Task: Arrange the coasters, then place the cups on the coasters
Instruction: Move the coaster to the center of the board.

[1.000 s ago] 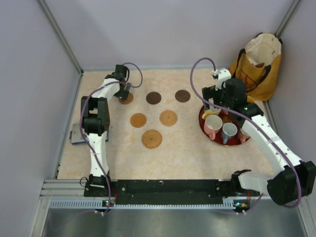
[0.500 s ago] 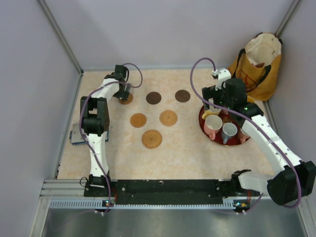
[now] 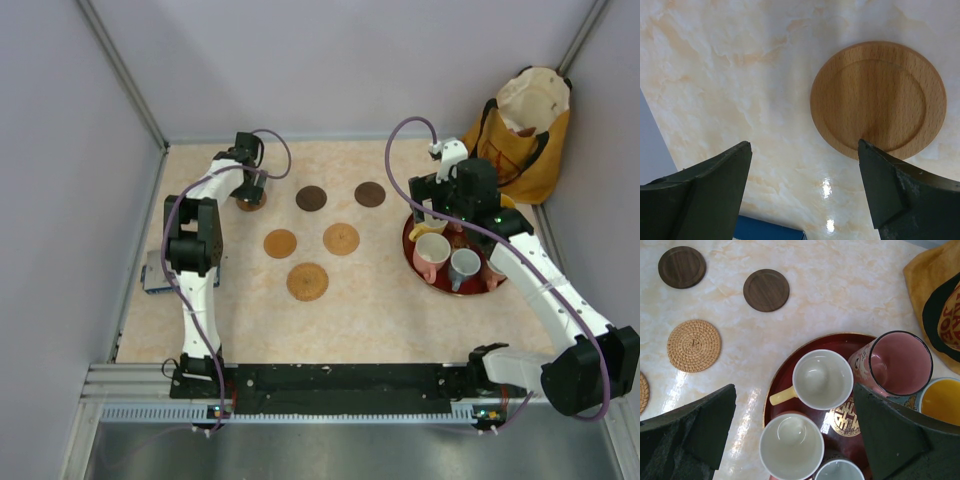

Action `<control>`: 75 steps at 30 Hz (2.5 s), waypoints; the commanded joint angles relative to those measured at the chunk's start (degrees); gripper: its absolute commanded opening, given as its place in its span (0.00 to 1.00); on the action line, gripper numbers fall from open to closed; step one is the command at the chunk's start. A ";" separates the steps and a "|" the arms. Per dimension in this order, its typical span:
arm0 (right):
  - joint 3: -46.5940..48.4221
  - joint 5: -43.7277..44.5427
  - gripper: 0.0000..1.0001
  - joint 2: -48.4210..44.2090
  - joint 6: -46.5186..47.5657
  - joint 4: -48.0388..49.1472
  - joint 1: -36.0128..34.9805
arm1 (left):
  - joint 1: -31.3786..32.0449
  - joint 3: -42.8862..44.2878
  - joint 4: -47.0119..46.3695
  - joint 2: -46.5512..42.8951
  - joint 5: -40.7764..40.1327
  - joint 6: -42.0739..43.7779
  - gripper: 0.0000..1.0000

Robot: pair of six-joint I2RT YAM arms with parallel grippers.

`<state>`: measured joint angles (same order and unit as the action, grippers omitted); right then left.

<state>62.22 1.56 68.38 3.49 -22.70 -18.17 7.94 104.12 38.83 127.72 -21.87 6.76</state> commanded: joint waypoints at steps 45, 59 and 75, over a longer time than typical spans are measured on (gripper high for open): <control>-0.52 -0.68 0.99 0.26 0.73 1.69 0.86 | 1.99 0.47 2.04 -0.20 0.95 -0.35 0.91; -0.52 -0.77 0.99 0.61 0.73 1.60 0.86 | 2.34 5.92 3.18 3.06 2.88 -0.35 0.92; -0.52 -0.68 0.99 0.88 0.91 1.60 0.95 | 3.57 7.95 2.74 3.76 3.85 -0.61 0.92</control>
<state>61.47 1.34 69.19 3.97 -22.37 -18.09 11.38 109.86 41.69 130.74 -18.31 6.76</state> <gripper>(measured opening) 0.987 0.917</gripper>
